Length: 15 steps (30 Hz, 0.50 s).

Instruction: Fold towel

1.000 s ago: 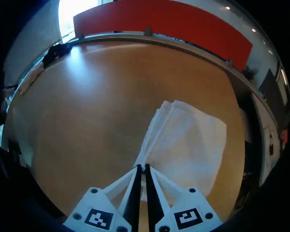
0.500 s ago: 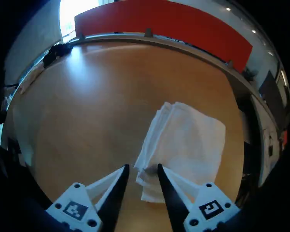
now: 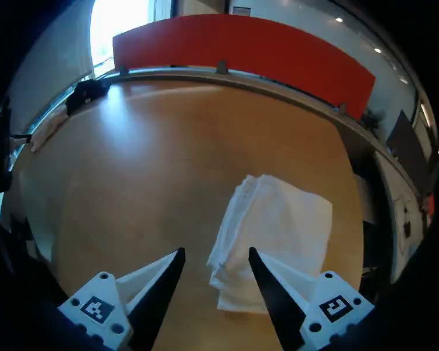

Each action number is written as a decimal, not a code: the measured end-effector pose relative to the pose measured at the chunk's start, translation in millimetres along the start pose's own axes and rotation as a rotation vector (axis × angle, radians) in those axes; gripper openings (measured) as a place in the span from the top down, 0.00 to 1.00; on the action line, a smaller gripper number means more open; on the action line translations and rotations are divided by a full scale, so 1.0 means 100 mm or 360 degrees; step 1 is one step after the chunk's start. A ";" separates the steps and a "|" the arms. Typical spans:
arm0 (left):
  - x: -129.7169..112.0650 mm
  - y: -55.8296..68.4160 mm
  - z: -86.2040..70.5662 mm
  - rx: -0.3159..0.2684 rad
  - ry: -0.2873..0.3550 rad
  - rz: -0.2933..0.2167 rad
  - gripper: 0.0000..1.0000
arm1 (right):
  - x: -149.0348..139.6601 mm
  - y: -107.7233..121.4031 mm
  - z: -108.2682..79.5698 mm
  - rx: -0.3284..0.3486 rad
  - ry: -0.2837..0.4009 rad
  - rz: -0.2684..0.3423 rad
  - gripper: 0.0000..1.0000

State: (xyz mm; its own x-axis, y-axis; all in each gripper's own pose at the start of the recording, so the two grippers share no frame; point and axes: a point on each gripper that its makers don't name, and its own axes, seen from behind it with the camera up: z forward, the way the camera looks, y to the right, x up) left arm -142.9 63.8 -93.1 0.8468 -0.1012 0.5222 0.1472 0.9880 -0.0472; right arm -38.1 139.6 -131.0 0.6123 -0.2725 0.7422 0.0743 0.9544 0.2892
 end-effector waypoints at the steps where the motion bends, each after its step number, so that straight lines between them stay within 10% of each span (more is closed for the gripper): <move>1: 0.01 0.00 0.00 0.0001 0.0002 0.0001 0.26 | 0.03 0.00 -0.01 -0.0009 0.0019 0.0006 0.14; 15: 0.18 -0.10 0.06 0.0025 0.0064 0.0004 0.26 | 0.78 0.12 -0.29 -0.0252 0.0524 0.0150 0.00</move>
State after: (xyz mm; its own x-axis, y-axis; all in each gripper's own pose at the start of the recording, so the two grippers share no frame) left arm -132.6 53.2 -78.2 0.8670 -0.1028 0.4876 0.1371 0.9899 -0.0352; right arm 33.7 133.7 -87.1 0.8407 -0.1531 0.5194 0.1102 0.9875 0.1128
